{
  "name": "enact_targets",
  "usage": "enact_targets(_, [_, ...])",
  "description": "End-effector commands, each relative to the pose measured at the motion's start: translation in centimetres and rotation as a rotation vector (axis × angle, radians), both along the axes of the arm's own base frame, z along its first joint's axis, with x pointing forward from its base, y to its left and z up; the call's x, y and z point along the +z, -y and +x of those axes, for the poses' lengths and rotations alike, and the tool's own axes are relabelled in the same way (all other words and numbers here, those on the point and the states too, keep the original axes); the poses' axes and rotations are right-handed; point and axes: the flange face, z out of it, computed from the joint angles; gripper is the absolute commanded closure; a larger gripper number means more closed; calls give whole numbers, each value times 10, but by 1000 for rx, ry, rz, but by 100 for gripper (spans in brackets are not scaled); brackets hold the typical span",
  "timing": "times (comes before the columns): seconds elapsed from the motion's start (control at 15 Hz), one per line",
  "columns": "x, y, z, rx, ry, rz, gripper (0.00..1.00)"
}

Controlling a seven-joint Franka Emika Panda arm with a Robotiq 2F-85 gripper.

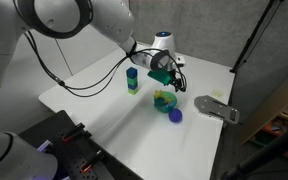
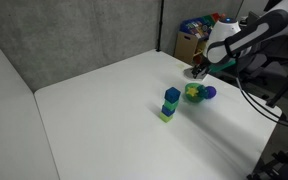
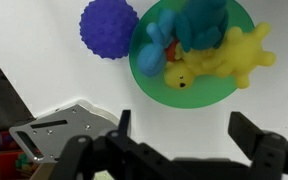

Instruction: Put the blue object inside the bowl

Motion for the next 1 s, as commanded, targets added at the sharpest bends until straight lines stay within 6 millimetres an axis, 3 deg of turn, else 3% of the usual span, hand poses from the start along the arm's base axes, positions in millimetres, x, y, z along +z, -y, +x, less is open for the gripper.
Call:
enact_targets(0.0, [43, -2, -9, 7, -34, 28, 0])
enact_targets(0.4, [117, -1, -31, 21, -66, 47, 0])
enact_targets(0.93, [204, 11, -82, 39, -87, 126, 0])
